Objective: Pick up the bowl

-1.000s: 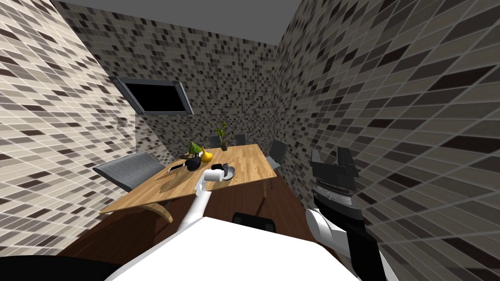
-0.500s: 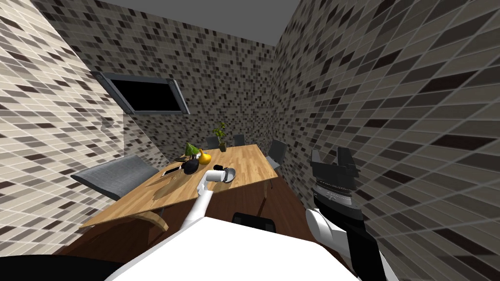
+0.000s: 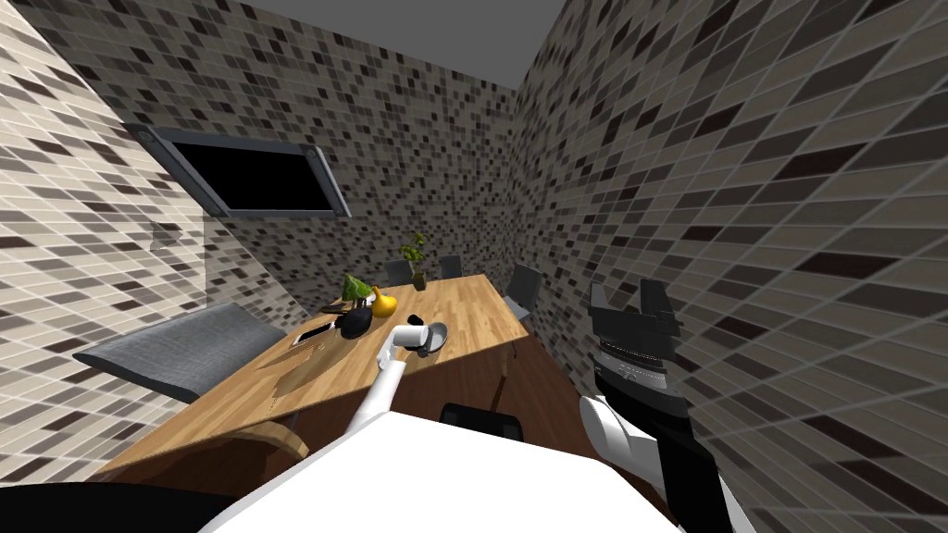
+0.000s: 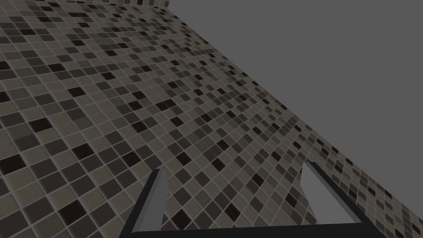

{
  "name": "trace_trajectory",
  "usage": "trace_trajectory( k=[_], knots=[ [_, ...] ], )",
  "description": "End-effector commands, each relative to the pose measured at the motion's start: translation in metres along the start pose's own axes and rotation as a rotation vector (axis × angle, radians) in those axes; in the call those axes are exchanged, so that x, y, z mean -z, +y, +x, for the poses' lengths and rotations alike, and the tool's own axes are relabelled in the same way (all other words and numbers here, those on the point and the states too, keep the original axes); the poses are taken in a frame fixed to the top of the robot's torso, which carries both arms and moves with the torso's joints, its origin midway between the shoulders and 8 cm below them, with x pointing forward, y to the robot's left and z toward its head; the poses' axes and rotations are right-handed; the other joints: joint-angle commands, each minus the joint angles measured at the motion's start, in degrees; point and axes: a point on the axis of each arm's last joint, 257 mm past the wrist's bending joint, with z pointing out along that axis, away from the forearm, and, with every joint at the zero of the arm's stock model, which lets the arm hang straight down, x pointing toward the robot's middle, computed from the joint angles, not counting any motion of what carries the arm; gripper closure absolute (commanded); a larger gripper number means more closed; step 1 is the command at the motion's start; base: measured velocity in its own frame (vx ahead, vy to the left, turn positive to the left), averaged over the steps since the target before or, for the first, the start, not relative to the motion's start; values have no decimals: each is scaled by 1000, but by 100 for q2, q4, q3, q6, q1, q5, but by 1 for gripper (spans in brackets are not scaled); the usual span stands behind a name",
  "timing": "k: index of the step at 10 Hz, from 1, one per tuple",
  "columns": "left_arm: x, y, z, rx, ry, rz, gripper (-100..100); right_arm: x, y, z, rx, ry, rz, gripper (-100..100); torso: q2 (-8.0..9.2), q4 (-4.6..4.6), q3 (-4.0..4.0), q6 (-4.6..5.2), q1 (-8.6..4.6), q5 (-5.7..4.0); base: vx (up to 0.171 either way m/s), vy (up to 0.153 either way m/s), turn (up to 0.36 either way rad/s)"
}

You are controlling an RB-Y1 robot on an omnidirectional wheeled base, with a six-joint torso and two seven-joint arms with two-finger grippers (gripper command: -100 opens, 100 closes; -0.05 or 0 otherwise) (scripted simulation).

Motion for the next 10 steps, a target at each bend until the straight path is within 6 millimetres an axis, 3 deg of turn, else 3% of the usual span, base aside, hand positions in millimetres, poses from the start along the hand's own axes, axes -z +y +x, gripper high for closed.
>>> trace_trajectory(
  k=[1, 2, 3, 4, 5, 9, 10],
  knots=[
    [-6, 21, 4, 4, 6, -62, -100, 0, 0, 0, 0, 0, 0, 0, 0, 0, 0, 0, 0, 0, 28, 55, -50],
    [-10, 33, 6, 7, 10, -93, -100, 0, 0, 0, 0, 0, 0, 0, 3, 0, 1, 0, -6, -1, 26, 35, -38],
    [-8, 24, 4, 5, 8, -70, -100, 0, 0, 0, 0, 0, 0, 0, 5, 1, 3, -1, -14, -3, 11, 13, -5],
    [-8, 26, 4, 5, 8, -76, 0, 0, 0, 0, 0, 0, 0, 0, 9, 2, 5, 0, -22, -5, 0, 0, 0],
    [-17, 28, 5, 5, 8, -74, -100, 0, 0, 0, 0, 0, 0, 0, 13, 3, 7, 0, -27, -6, 13, 5, 3],
    [-25, 31, 4, 5, 8, -75, -100, 0, 0, 0, 0, 0, 0, 0, 9, 2, 5, 0, -28, -6, 12, 3, 1],
    [-25, 30, 4, 5, 8, -73, 100, 0, 0, 0, 0, 0, 0, 0, 12, 3, 7, 0, -29, -7, 0, 0, 0]
  ],
)
